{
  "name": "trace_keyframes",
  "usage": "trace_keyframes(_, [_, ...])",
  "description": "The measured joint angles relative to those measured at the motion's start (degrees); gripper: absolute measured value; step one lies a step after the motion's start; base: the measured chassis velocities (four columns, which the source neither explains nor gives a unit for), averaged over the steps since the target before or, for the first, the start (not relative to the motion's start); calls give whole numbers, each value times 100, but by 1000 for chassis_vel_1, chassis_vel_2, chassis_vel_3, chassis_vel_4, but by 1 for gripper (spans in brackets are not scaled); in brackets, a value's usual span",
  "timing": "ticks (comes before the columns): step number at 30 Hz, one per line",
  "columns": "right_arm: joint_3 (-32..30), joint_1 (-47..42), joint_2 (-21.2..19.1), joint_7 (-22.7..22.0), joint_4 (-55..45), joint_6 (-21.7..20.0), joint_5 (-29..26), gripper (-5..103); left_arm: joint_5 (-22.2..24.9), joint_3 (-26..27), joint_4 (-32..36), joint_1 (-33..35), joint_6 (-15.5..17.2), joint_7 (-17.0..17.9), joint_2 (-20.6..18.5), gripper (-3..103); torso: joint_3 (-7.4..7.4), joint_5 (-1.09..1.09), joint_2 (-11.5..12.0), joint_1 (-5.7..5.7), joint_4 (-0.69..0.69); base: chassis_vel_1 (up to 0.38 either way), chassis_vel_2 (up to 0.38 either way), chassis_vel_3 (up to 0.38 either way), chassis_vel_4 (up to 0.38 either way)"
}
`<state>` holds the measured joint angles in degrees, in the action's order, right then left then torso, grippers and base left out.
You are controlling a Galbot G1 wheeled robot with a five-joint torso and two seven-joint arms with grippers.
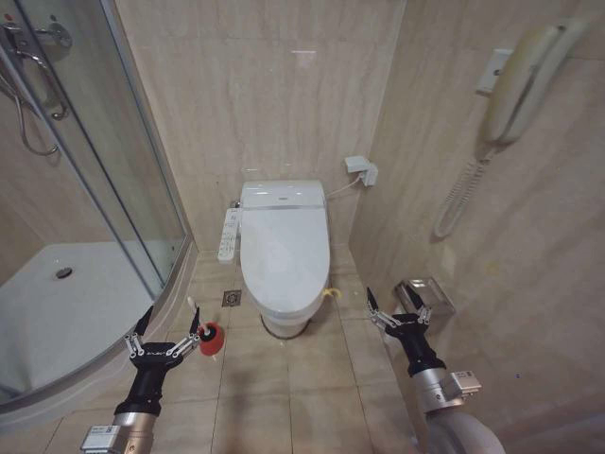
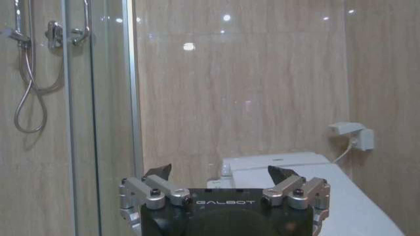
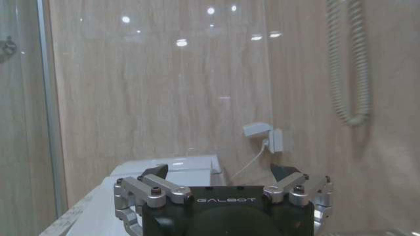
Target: Open the toilet lid, clean the toilet bowl with a toilet brush, close the toilet lid, and flush.
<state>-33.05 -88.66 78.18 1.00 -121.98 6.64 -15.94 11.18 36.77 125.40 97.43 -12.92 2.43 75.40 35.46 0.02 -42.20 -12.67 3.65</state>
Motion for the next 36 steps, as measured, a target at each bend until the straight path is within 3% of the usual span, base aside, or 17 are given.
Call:
trace_keyframes(3, [84,3,20,-67,65,232,106,100,0,0,0,0,0,0,0,99,0,-1,0,-1,0,-172,191,182,-174])
trace_keyframes(13, [368,5,49,-183,333,308,364,100,0,0,0,0,0,0,0,99,-1,-3,0,3,1,-58,53,60,-57])
trace_keyframes(21, [967,675,175,-447,1743,474,991,100,0,0,0,1,0,0,0,99,-2,-2,-2,5,1,0,0,0,0])
trace_keyframes(36, [1128,1632,462,-353,3724,850,1536,100,0,0,0,0,0,0,0,99,-1,-3,-2,3,2,0,0,0,0])
